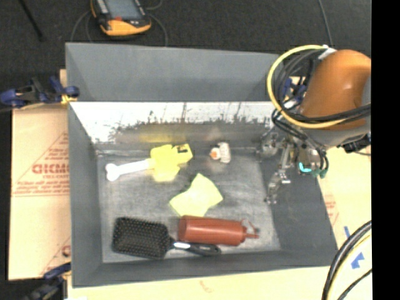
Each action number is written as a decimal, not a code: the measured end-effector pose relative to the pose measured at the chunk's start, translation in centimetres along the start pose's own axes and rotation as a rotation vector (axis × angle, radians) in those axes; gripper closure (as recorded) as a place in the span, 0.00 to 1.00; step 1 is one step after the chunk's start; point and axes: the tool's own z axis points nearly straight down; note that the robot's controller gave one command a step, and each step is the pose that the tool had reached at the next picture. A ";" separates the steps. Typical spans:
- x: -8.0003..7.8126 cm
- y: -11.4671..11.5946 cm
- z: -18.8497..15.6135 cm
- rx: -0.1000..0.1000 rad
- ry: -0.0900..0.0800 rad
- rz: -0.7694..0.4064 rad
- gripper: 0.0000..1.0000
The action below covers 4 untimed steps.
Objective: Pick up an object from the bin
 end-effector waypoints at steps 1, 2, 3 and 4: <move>-0.2 0.0 -0.4 0.001 -0.008 -0.002 0.00; -0.5 0.8 3.2 0.001 -0.016 0.044 0.00; -4.7 3.5 4.5 0.000 -0.002 0.027 0.00; -4.5 7.0 8.5 0.001 -0.014 -0.198 0.00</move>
Offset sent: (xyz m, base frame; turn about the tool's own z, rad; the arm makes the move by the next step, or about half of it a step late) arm 0.0030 0.0249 -0.1174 0.1391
